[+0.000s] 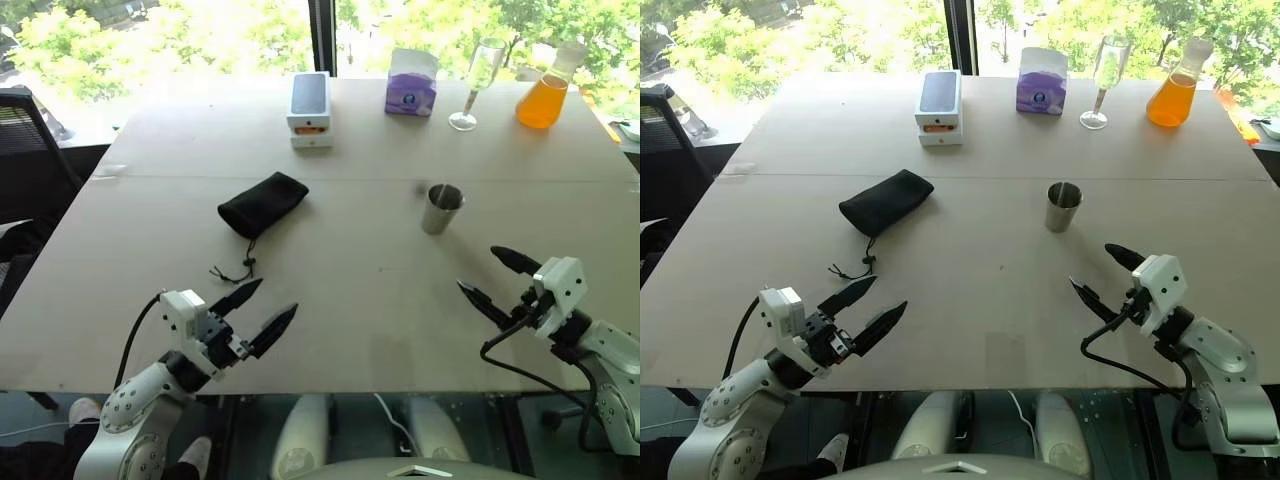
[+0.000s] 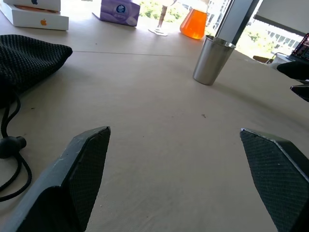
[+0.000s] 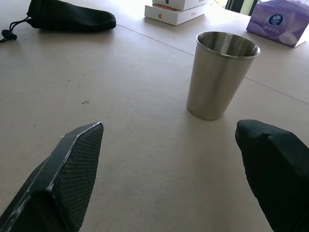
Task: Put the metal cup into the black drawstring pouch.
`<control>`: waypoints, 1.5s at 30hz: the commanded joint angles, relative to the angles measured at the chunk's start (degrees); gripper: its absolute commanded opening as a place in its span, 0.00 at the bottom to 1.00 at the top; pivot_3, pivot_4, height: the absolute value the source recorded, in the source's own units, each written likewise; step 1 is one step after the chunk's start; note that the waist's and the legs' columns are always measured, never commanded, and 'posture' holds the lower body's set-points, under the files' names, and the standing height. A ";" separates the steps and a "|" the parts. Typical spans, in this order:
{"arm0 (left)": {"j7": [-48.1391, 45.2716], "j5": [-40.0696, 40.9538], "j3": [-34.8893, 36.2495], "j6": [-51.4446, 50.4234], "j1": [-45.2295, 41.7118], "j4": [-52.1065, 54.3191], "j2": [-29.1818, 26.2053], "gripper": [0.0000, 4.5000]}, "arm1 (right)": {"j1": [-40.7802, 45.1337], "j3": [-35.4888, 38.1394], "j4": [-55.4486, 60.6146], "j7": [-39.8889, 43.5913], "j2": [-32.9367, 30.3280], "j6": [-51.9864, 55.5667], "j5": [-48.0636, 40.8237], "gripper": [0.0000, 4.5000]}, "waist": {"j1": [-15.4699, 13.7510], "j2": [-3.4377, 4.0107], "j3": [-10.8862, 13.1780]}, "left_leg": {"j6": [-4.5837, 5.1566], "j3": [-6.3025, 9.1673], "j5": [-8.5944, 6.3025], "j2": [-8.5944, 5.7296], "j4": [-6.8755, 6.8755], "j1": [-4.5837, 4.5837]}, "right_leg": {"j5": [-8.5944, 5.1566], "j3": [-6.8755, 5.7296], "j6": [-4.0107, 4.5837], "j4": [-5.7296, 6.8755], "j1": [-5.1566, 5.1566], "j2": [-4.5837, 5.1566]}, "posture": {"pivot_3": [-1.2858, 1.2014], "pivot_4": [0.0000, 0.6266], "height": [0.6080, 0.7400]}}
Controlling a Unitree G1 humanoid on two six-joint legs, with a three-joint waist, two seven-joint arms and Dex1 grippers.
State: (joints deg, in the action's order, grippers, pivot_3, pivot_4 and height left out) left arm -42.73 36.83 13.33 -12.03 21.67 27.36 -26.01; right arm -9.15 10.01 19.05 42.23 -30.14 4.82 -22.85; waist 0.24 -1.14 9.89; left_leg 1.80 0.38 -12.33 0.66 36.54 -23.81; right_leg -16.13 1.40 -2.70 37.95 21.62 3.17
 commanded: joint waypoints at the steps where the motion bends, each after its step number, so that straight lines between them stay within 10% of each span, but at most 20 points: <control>1: 0.43 1.60 2.64 0.64 -0.41 0.85 0.02 1.00 | -0.51 1.44 3.77 0.41 0.56 -1.28 -2.31 0.99 | -0.01 0.00 0.00 | 0.00 0.00 0.00 0.00 0.00 0.00 | 0.00 0.00 0.00 0.00 0.00 0.00 | 0.52 0.24 1.00; 13: 2.93 0.51 9.03 0.69 -5.68 -3.56 -3.14 1.00 | 3.43 -3.31 11.26 3.12 0.95 -0.93 -6.55 0.99 | 0.14 0.02 -0.01 | 0.00 0.03 0.00 0.01 0.01 0.02 | 0.10 -0.08 -0.17 0.02 0.00 -0.06 | 0.52 0.24 1.00; 21: -3.91 -15.65 10.89 17.22 -18.04 -27.00 -17.39 1.00 | 9.27 -8.21 16.09 7.84 -1.43 3.95 -12.58 0.99 | -0.03 -0.01 -0.01 | 0.00 0.05 0.00 -0.01 0.02 0.04 | 0.10 -0.14 -0.17 0.04 0.00 -0.26 | 0.52 0.24 1.00; 45: 9.40 -58.78 -17.86 62.43 -61.78 -74.88 -30.57 1.00 | 5.64 -9.82 20.02 4.11 -0.04 2.83 -8.81 0.99 | -0.85 -0.13 0.00 | 0.01 0.02 0.00 -0.13 -0.01 -0.06 | 0.15 -0.28 -0.28 0.11 0.07 -0.22 | 0.52 0.24 1.00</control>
State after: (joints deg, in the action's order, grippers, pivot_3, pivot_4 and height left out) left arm -35.60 -19.87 -4.15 48.41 -38.89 -47.21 -54.98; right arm -3.44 -0.26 37.01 46.75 -30.36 8.83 -31.60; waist -0.62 -1.27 9.89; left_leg 1.81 0.40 -12.33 0.52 36.53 -23.87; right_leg -15.98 1.12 -2.99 38.06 21.68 2.95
